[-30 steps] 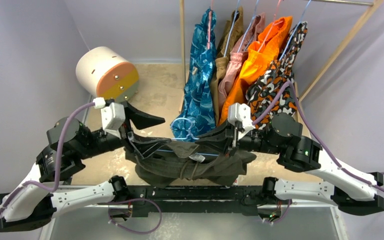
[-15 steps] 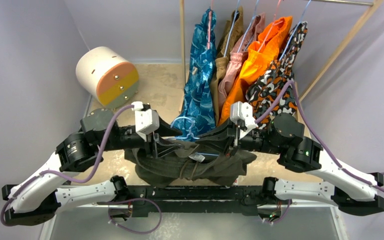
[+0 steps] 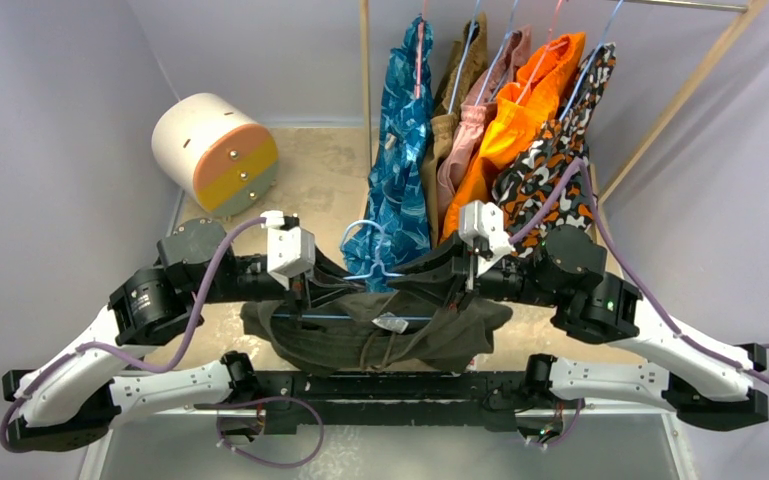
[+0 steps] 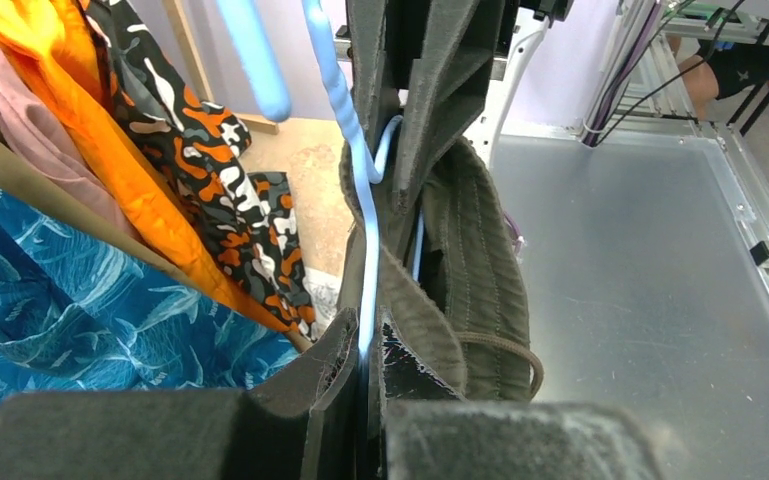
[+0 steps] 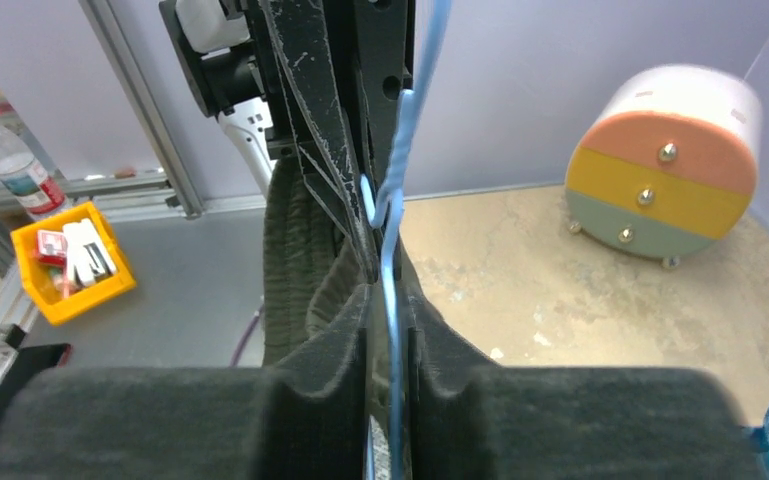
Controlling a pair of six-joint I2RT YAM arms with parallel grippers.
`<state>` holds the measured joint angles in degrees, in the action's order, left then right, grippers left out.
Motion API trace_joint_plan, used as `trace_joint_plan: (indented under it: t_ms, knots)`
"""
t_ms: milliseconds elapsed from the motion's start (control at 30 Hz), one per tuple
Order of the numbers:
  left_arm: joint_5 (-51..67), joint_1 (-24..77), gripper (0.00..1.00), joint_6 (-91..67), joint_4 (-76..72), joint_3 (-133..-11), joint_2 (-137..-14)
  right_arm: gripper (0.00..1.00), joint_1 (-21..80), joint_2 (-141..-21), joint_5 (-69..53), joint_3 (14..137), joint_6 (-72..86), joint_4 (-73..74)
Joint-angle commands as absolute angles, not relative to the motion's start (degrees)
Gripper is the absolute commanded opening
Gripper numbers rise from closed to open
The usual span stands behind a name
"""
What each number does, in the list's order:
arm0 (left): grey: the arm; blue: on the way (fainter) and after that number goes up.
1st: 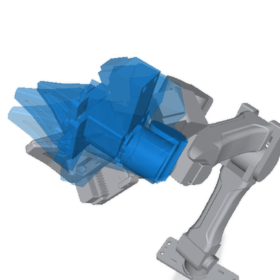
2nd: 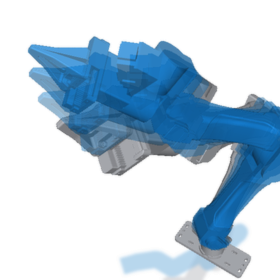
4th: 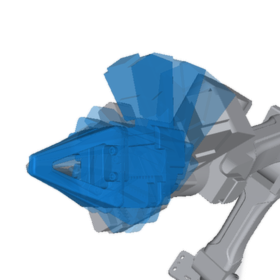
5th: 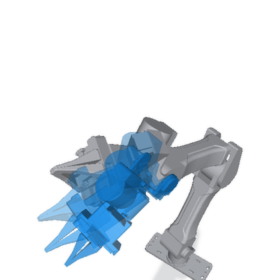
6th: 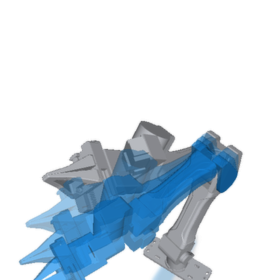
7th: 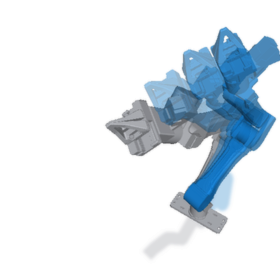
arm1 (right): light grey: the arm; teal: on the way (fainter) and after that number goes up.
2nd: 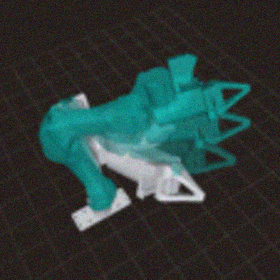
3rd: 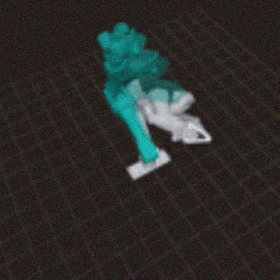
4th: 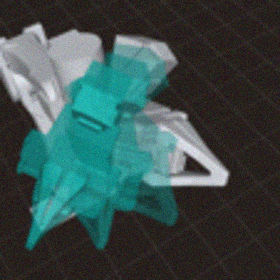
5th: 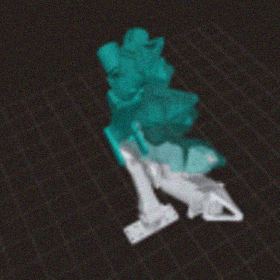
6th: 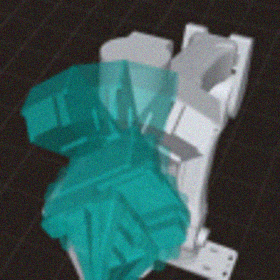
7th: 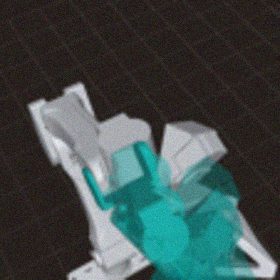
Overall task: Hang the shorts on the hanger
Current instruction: Hang the shorts on the hanger.
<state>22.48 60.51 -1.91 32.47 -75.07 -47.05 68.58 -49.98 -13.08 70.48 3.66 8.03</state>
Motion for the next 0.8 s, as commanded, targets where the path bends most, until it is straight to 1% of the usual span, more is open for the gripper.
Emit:
trace_joint_plan:
  t_ms: [0, 33, 67, 133, 233, 333, 400, 533, 567, 600, 700, 767]
  knots:
    - [21.3, 60.2, 0.0, -2.2, 27.6, -75.2, -46.0, 0.31, 68.7, -50.6, -15.2, 72.8, 4.5, 2.2]
    - [21.4, 60.2, 0.0, -2.3, 27.3, -75.2, -46.1, 0.41, 68.7, -51.0, -15.2, 73.1, 4.9, 1.6]
    - [21.6, 60.3, 0.0, -2.3, 27.1, -75.2, -46.2, 0.46, 68.7, -51.5, -15.2, 73.4, 5.2, 1.1]
    - [21.9, 60.2, 0.0, -2.4, 26.9, -75.2, -46.5, 0.51, 68.8, -52.3, -15.4, 74.0, 5.7, 0.4]
    - [22.8, 60.2, 0.0, -2.4, 26.6, -75.3, -47.0, 0.53, 68.8, -53.5, -16.7, 74.9, 6.5, -0.3]
    - [23.1, 60.3, 0.0, -2.6, 26.6, -75.2, -47.2, 0.52, 68.7, -55.1, -16.0, 76.7, 5.9, 0.9]
    - [23.6, 60.3, 0.0, -2.8, 26.6, -75.0, -47.2, 0.48, 68.7, -56.2, -16.3, 77.9, 5.5, 2.0]
    - [24.0, 60.3, 0.0, -3.2, 26.4, -74.9, -47.0, 0.35, 68.7, -57.8, -18.1, 79.6, 5.1, 3.9]
    - [23.9, 60.3, 0.0, -3.2, 26.4, -75.0, -46.9, 0.34, 68.7, -58.1, -18.4, 80.0, 5.0, 4.5]
    - [23.8, 60.3, 0.0, -3.1, 26.5, -75.0, -46.8, 0.35, 68.8, -58.3, -18.5, 80.2, 4.9, 5.0]
    - [23.6, 60.3, 0.0, -3.0, 26.6, -75.3, -46.7, 0.41, 68.8, -58.5, -18.4, 80.9, 4.7, 6.7]
    - [23.7, 60.2, 0.0, -2.9, 26.7, -75.4, -46.6, 0.42, 68.7, -58.6, -18.3, 81.3, 4.6, 7.8]
